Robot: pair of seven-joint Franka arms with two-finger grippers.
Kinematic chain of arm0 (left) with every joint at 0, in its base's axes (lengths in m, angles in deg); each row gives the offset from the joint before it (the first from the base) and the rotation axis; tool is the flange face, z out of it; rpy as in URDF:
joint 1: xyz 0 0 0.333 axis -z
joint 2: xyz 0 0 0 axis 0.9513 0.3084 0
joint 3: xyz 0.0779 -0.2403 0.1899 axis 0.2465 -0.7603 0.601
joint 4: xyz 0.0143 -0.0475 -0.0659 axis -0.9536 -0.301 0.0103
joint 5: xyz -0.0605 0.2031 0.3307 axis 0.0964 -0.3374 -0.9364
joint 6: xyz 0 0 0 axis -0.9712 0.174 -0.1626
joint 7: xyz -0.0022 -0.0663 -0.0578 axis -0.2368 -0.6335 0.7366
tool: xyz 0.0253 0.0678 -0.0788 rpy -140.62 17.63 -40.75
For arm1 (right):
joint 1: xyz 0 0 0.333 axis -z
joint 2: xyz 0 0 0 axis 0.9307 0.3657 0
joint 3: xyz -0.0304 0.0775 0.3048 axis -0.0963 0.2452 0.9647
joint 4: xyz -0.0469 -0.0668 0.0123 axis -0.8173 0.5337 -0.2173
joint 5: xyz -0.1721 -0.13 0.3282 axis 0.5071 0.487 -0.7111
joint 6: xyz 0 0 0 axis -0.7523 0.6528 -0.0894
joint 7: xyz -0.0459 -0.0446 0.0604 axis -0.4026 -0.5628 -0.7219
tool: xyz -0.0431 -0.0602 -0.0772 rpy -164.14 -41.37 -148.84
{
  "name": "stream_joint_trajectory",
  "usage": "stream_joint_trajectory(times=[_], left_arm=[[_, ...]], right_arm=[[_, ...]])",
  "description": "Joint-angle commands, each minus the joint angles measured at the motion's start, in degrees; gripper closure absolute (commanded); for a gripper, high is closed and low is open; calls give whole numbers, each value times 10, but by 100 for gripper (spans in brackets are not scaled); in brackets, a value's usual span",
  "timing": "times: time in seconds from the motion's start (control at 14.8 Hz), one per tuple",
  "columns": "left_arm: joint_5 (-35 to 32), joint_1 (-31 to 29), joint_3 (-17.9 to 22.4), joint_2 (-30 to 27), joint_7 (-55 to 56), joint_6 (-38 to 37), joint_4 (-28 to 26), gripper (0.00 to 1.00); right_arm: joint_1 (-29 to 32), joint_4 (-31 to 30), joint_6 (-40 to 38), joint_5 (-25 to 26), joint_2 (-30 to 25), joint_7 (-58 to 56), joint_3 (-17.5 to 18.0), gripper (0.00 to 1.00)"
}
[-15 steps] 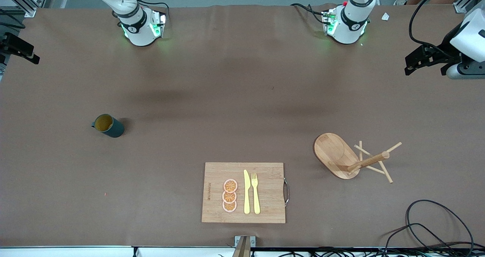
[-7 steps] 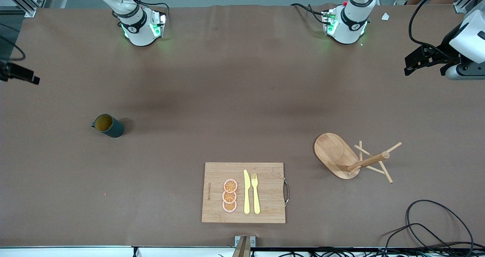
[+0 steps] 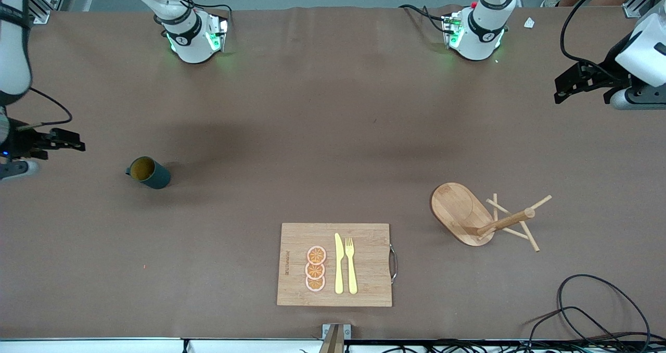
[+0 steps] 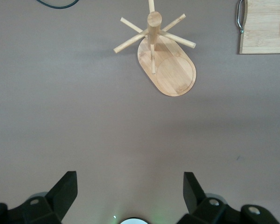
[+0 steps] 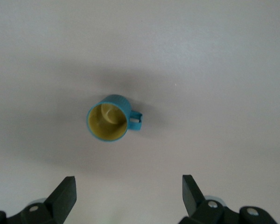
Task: Pass cup and hang on rack
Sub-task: 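Reach the right gripper to the teal mug and grasp its rim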
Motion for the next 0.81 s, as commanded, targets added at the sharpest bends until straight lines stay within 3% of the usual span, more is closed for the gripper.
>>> stream_joint_trajectory(times=[0.0,0.27,0.54,0.75], left_arm=[[1,-1,-3,-2,1,-6,4,0],[1,-1,-3,-2,2,-7,3,0],[-1,-2,-2,-1,-2,-7,3,0],[-2,-3,-2,2,0,-3,3,0]], right_arm=[[11,-107,100,-9,-20,-57,8,0],[4,-225,275,-10,-12,-107,10,0],[1,-246,344,-10,25,-123,11,4],[-16,-254,385,-10,47,-123,12,17]])
